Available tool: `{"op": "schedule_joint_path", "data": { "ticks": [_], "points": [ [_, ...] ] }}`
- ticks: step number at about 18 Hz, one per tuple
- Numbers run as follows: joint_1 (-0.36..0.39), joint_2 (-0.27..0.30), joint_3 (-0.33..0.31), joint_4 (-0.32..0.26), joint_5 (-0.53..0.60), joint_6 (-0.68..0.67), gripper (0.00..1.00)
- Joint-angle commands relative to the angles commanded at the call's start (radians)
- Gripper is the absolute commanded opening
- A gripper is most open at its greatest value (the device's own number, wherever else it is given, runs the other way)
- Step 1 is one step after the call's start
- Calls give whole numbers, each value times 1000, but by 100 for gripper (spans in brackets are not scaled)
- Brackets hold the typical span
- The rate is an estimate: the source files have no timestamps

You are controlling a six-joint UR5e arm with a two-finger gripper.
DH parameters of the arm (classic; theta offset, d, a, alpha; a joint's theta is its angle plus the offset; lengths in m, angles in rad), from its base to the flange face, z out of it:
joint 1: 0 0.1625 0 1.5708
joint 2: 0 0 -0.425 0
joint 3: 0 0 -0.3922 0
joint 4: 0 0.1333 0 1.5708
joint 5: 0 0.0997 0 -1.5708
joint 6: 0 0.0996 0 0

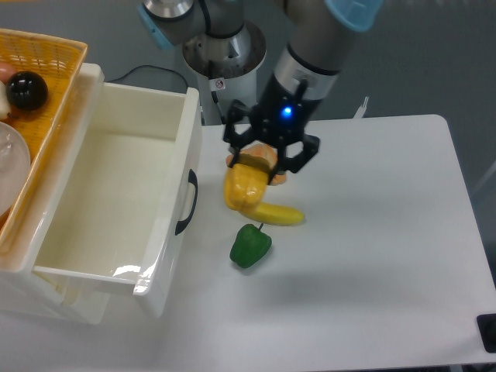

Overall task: Place the yellow pepper in the upper white drawer
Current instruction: 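Carry the yellow pepper over the banana toward the open white drawer, then lower the yellow pepper into the white drawer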

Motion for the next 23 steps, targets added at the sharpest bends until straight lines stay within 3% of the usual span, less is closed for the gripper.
{"op": "schedule_joint_path", "data": {
  "ticks": [6,18,23],
  "points": [
    [-77,26,-23,5,-43,-34,25],
    [-225,-20,-34,38,-39,-87,25],
    [-253,-18,-91,113,-35,-92,26]
  ]
}}
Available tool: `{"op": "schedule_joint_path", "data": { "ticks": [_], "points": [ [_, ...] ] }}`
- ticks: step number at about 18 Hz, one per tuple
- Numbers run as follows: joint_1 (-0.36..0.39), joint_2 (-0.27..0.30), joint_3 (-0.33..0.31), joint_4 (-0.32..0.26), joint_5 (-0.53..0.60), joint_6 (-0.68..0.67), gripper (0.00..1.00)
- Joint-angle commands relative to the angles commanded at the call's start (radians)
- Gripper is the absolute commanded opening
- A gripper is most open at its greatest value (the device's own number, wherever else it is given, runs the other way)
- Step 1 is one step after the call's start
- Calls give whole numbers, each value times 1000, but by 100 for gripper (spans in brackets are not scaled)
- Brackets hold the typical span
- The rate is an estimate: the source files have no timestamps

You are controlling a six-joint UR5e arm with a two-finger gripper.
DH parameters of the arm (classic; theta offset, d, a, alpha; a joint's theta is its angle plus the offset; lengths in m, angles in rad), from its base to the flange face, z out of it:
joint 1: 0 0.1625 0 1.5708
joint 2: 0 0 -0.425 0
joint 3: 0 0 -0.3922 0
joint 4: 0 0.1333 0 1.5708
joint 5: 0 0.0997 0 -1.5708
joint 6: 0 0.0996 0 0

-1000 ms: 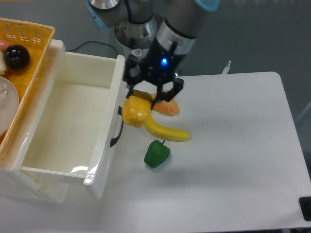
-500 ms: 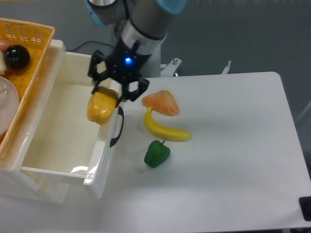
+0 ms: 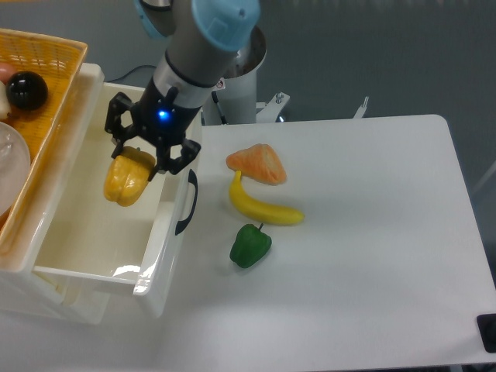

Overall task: Place the yellow pepper in the upper white drawer
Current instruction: 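Lower the yellow pepper into the white drawer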

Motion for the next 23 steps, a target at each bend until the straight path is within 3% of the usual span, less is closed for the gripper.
{"op": "schedule_joint_path", "data": {
  "ticks": [16,20,23],
  "points": [
    [-84,-54,-9,14,87,9,27],
    [-95,-57,-9,19,95,9,38],
    [-107,-63,-9,37,113,9,53]
  ]
}}
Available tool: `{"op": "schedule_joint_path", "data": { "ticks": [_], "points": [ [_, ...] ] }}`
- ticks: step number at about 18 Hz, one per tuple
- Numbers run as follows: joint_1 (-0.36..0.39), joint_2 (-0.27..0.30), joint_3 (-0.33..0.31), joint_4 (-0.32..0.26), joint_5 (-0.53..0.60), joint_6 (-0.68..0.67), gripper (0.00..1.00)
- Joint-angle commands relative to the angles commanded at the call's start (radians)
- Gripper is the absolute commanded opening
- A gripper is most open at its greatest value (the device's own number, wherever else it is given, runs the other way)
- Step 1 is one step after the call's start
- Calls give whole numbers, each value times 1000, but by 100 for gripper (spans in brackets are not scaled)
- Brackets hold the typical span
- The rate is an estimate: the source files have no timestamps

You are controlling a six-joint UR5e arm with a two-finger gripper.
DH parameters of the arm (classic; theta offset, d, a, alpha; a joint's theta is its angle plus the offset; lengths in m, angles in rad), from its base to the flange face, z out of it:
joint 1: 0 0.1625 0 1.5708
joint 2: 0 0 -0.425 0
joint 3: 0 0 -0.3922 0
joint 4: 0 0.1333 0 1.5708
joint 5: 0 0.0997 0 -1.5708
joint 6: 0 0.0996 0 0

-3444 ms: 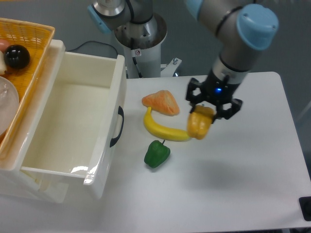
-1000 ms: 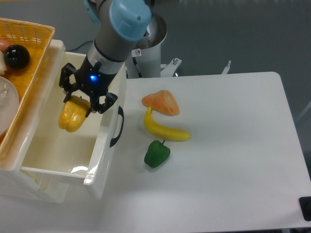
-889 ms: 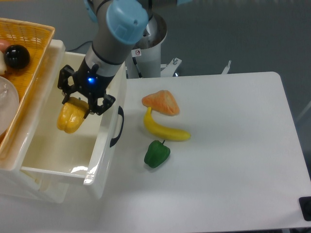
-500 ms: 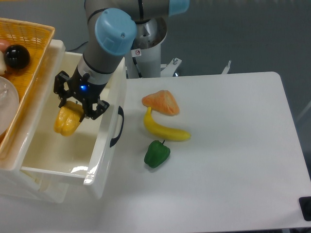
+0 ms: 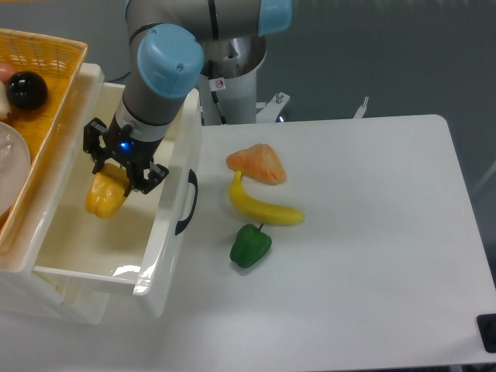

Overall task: Place the yellow pepper in the upper white drawer
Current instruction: 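Lower the yellow pepper into the white drawer, then open the gripper to release the pepper inside the drawer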

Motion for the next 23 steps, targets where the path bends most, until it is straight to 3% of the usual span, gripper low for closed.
{"op": "schedule_joint_path", "data": {
  "ticks": [3,18,20,23],
  "points": [
    [-2,-2,-2,5,0,0,61],
    [-3,-2,-5,9,0,3,77],
    [-2,0,-5,35,0,2,90],
    [8,5,-2,52,-3,-2,93]
  ]
}}
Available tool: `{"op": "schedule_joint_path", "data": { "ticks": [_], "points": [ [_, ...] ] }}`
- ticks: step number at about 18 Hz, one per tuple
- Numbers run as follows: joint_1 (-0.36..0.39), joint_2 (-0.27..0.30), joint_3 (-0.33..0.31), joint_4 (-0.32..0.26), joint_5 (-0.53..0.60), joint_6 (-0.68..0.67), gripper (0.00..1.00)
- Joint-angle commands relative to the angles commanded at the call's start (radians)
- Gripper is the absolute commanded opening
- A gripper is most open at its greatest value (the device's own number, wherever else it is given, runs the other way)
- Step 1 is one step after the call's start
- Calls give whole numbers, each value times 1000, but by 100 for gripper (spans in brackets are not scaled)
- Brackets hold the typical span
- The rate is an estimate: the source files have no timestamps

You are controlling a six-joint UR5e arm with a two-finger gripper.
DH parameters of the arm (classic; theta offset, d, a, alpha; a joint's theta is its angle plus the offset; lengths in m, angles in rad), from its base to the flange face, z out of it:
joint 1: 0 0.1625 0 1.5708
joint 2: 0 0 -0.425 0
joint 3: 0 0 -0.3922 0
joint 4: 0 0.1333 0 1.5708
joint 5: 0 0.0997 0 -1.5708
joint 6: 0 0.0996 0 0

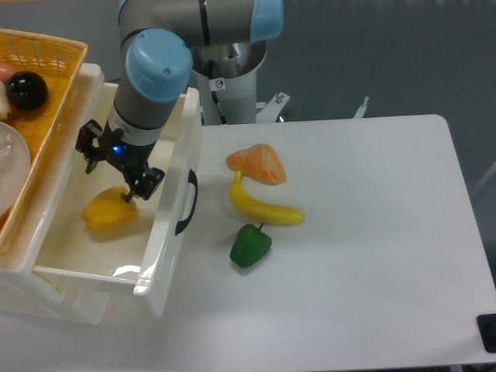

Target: Place the yellow pepper in the upper white drawer

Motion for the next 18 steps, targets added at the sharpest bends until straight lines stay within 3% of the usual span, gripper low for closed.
{"op": "schedule_joint_path", "data": {
  "ticks": [6,18],
  "points": [
    [61,15,14,6,-21,2,94],
    [314,91,18,11,-86,20,100]
  ]
}}
